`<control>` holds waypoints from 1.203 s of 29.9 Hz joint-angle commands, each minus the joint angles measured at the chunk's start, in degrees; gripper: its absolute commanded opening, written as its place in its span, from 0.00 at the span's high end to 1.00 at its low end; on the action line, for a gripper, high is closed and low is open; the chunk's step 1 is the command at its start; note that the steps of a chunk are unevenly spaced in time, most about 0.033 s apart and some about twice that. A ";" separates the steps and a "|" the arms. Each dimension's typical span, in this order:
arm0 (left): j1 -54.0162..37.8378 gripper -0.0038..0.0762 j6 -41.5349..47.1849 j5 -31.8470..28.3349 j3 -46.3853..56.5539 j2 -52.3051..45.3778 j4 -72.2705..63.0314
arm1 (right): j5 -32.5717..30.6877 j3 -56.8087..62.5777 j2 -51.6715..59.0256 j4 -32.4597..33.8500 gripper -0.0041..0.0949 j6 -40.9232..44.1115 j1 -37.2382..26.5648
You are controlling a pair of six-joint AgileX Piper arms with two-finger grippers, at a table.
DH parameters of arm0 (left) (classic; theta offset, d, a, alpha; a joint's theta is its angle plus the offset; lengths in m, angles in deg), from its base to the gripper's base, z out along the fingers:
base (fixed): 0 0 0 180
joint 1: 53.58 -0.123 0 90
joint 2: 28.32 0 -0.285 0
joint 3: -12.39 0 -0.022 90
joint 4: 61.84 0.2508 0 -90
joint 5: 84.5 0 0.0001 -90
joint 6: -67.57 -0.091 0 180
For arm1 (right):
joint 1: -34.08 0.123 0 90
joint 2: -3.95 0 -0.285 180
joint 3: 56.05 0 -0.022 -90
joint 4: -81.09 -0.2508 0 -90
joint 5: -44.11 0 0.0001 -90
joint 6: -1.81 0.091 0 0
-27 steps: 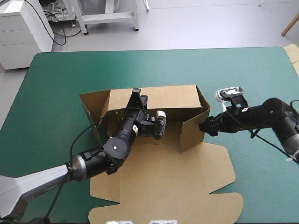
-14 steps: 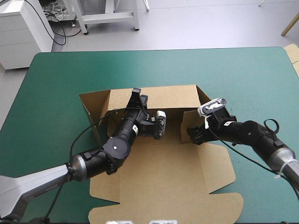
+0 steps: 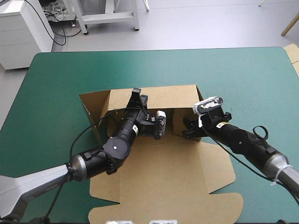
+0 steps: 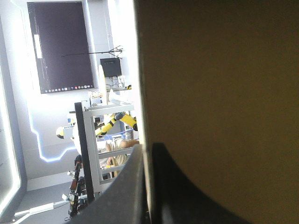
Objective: Fold the box
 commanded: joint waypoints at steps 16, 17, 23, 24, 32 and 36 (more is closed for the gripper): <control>0.30 0.76 10.53 -0.46 -0.94 -1.61 -1.22 | 5.21 -1.42 1.90 -0.70 0.98 -0.32 0.00; 0.30 0.69 10.40 -0.46 -0.94 -1.61 -0.85 | 5.21 -1.42 1.90 -0.81 0.98 -0.32 0.00; 0.30 0.22 10.64 0.00 -1.49 -1.61 0.45 | 5.64 -1.42 1.90 -0.81 0.98 -0.32 0.00; 0.38 0.20 10.64 0.00 -1.49 -1.61 0.45 | 5.92 -1.42 1.90 -0.81 0.98 -0.32 0.00; 6.41 0.20 6.97 5.47 -1.49 -1.61 0.45 | 12.05 -3.67 -0.38 -1.27 0.98 -0.15 -0.45; 8.82 0.20 6.97 9.11 -1.60 -1.61 0.45 | 11.94 -9.81 -4.75 -1.27 0.98 -0.15 -2.98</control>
